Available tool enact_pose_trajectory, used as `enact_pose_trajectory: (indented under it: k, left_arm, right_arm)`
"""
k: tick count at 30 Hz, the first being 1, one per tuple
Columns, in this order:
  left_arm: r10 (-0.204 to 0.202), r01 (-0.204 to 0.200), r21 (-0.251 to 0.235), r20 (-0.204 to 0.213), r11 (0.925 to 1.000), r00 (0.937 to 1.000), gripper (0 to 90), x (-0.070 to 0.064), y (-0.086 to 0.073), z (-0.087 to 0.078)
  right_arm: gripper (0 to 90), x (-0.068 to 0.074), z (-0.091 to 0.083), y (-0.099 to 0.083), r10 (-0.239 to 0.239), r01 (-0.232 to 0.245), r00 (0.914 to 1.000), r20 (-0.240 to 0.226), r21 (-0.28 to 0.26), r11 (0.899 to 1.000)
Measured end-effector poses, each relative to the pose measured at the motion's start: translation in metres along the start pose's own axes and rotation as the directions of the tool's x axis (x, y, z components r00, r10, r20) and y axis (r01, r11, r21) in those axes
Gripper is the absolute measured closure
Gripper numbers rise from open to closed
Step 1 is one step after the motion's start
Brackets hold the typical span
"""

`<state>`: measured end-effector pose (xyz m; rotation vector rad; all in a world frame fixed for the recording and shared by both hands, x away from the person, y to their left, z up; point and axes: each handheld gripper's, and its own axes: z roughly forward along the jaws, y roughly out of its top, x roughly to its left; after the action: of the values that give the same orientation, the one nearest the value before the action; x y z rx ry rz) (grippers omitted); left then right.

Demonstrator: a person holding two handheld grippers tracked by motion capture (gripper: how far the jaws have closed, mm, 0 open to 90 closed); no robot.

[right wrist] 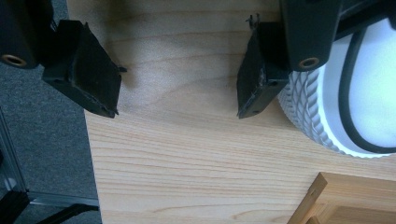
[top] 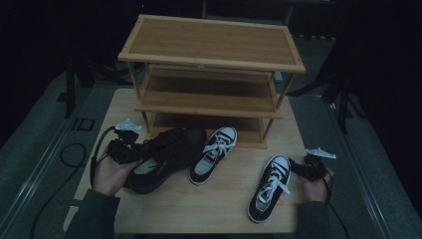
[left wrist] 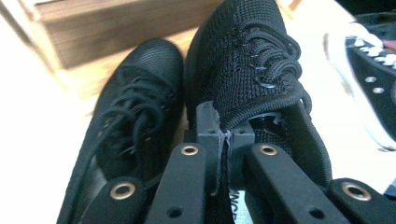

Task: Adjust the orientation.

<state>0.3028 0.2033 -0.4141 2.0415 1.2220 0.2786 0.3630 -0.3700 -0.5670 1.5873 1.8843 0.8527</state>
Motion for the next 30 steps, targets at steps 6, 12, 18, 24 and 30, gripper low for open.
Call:
enact_pose_trajectory:
  k: [6, 12, 18, 24, 30]
  left_arm:
    - [0.002, 0.0, 0.033, -0.051, 0.9994, 0.9987, 87.4, -0.006, -0.008, 0.015]
    - [-0.036, 0.036, 0.071, -0.003, 0.9968, 0.9994, 87.1, 0.0, -0.021, 0.022]
    - [-0.037, 0.039, 0.126, -0.019, 0.9913, 0.9991, 86.2, 0.008, -0.034, 0.032]
    - [-0.05, 0.051, 0.138, -0.013, 0.9891, 0.9987, 81.8, 0.013, -0.04, 0.035]
    - [-0.031, 0.03, 0.101, 0.015, 0.9944, 0.9994, 66.8, 0.012, -0.037, 0.026]
  right_arm:
    - [30.4, 0.0, 0.0, 0.0, 0.0, 0.0, 1.0, 0.0, 0.0, 1.0]
    - [30.4, 0.0, 0.0, 0.0, 0.0, 0.0, 1.0, 0.0, 0.0, 1.0]
    - [30.4, 0.0, 0.0, 0.0, 0.0, 0.0, 1.0, 0.0, 0.0, 1.0]
    - [30.4, 0.0, 0.0, 0.0, 0.0, 0.0, 1.0, 0.0, 0.0, 1.0]
    - [30.4, 0.0, 0.0, 0.0, 0.0, 0.0, 1.0, 0.0, 0.0, 1.0]
